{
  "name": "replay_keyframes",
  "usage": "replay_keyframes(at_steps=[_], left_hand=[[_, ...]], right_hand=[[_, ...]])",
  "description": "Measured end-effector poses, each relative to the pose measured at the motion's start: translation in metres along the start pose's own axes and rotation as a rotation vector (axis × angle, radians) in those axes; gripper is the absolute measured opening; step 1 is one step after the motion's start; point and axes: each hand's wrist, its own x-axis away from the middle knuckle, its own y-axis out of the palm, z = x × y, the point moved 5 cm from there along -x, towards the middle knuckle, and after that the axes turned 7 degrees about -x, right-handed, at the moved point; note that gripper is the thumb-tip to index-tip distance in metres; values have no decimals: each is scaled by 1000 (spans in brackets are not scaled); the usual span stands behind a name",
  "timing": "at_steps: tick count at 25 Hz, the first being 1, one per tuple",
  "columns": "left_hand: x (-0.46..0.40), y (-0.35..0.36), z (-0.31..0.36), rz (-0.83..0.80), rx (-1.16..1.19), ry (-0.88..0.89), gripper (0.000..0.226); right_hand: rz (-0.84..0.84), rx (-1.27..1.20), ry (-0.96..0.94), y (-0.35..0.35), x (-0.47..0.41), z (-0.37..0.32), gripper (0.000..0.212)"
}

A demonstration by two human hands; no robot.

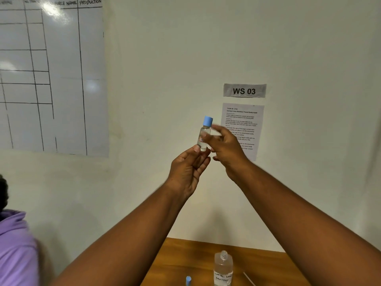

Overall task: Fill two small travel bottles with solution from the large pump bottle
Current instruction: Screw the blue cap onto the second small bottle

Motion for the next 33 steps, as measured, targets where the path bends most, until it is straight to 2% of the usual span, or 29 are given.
replay_keyframes(at_steps=[2,5,10,23,33], left_hand=[[0,-4,-1,17,26,-16,26],[1,-10,-1,28,38,-25,30],[3,-19,3,50,39,-30,21],[3,-20,2,58,28,-27,22],[6,-11,-3,35,29,-40,23]], right_hand=[[-21,-12,-26,1,-8,-7,47],[-71,7,-87,2,-23,-21,31],[-98,155,-190,10,-35,-35,10],[-29,214,-263,9,-39,-36,20],[6,223,-274,2,-37,-35,20]])
